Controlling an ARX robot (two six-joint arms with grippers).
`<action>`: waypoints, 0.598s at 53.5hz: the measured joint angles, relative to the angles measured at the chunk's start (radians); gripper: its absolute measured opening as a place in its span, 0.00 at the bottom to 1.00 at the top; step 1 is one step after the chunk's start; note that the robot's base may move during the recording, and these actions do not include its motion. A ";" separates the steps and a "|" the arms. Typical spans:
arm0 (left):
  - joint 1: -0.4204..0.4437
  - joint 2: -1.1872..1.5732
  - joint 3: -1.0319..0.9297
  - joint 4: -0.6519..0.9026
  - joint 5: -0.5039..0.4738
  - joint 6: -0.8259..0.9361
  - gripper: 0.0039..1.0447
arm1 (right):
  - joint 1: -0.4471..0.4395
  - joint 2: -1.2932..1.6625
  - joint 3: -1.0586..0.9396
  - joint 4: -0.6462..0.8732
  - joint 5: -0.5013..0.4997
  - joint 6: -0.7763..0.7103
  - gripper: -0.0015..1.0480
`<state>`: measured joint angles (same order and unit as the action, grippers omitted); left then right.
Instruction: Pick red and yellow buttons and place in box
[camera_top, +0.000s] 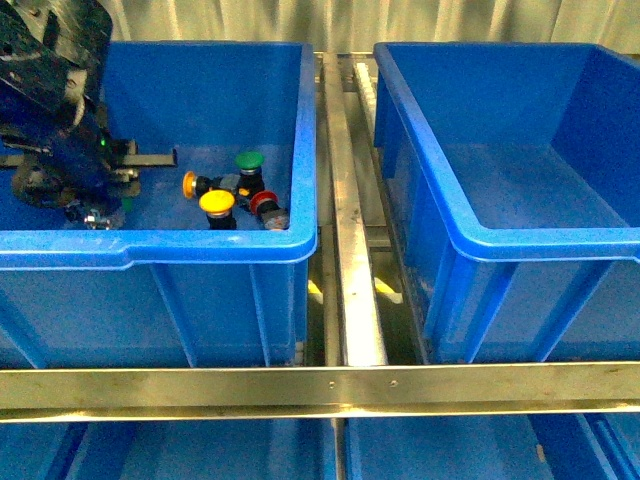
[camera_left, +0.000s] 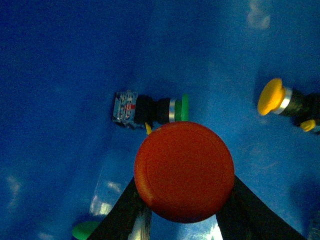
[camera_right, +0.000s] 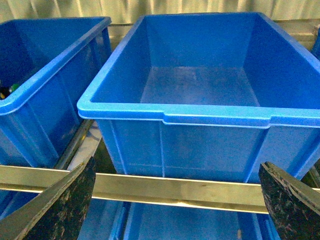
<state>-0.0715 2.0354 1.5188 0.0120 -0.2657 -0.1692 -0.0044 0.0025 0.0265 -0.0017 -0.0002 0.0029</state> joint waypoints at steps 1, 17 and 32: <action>0.005 -0.009 -0.005 0.000 0.010 -0.001 0.25 | 0.000 0.000 0.000 0.000 0.000 0.000 0.94; 0.175 -0.216 -0.311 0.317 0.575 -0.312 0.25 | 0.000 0.000 0.000 0.000 0.000 0.000 0.94; 0.075 -0.308 -0.622 0.930 0.976 -0.813 0.25 | 0.000 0.000 0.000 0.000 0.000 0.000 0.94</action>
<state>0.0032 1.7275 0.8970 0.9424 0.7105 -0.9817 -0.0044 0.0025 0.0265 -0.0017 -0.0002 0.0029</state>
